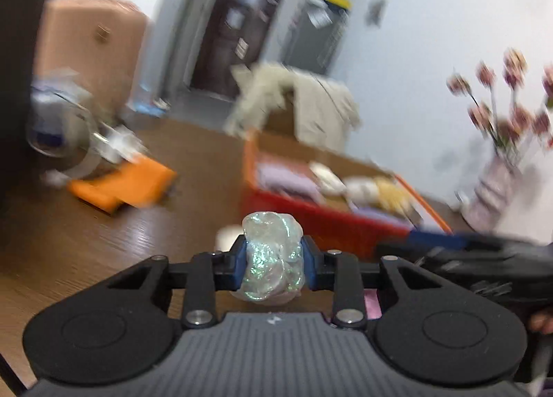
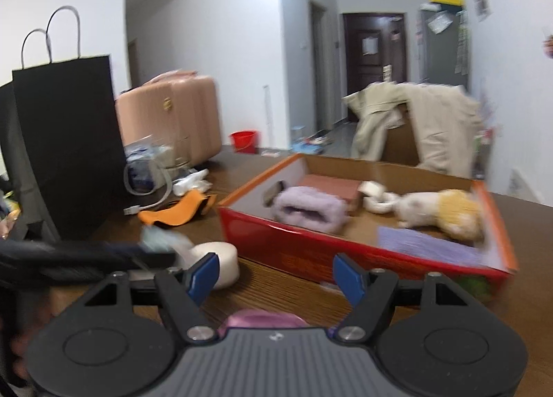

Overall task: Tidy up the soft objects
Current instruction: 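Grasp the clear iridescent ball with the left tool while the right tool grasps the white foam ball, then carry both balls into the red box and open both tools, then move both tools back over the blue tissue pack, then grasp the blue tissue pack with both tools and lift it, then carry the tissue pack into the red box and open both tools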

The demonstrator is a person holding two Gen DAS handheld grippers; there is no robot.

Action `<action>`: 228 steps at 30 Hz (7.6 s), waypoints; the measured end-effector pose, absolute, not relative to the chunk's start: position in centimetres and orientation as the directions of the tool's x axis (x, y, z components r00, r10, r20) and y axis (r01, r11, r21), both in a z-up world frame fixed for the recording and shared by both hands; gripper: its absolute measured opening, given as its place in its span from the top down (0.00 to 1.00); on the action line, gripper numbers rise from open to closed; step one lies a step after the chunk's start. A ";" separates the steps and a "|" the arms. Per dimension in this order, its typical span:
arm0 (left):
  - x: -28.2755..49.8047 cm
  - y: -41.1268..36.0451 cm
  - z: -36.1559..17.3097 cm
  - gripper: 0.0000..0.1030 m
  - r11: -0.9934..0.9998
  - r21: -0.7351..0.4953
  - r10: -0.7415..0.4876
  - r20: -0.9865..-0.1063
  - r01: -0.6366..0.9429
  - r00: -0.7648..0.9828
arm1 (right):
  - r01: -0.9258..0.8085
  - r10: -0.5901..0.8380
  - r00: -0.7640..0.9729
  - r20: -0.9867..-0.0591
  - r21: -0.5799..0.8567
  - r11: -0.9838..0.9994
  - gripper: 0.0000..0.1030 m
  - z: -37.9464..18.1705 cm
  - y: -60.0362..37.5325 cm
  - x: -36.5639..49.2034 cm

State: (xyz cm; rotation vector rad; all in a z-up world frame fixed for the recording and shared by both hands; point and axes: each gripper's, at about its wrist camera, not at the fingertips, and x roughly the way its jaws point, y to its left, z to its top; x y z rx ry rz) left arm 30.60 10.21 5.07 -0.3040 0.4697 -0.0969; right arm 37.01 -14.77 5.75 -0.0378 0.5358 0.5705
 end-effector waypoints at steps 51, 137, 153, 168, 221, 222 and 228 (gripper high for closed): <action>40.6 4.0 16.7 0.66 0.957 -0.077 -0.286 -0.426 0.280 0.859 | -0.444 0.442 0.778 -0.446 0.108 0.890 0.49 16.0 -22.2 41.9; 24.0 1.0 6.0 0.01 0.967 -0.153 -0.254 -0.513 0.204 0.820 | -0.344 0.389 0.750 -0.534 0.188 0.920 0.14 3.7 -25.2 25.4; 39.8 -3.6 4.5 0.57 0.909 -0.215 -0.408 -0.635 0.358 0.656 | -0.215 0.404 0.705 -0.583 0.366 0.905 0.49 0.2 -25.6 35.8; 42.9 -4.7 0.9 0.80 0.862 -0.369 -0.504 -0.683 0.347 0.528 | -0.154 0.422 0.717 -0.556 0.464 0.872 0.69 -2.6 -26.9 38.7; 59.2 -4.9 8.4 0.62 0.898 -0.363 -0.437 -0.682 0.247 0.586 | -0.185 0.289 0.645 -0.707 0.223 0.957 0.72 6.3 -24.8 59.8; 58.5 -4.9 9.5 0.62 0.903 -0.341 -0.428 -0.671 0.261 0.605 | -0.193 0.290 0.661 -0.692 0.216 0.957 0.69 7.4 -25.0 59.1; 53.3 -2.7 15.0 0.60 0.929 -0.260 -0.371 -0.627 0.265 0.685 | -0.216 0.281 0.743 -0.607 0.180 0.960 0.58 13.9 -27.2 53.6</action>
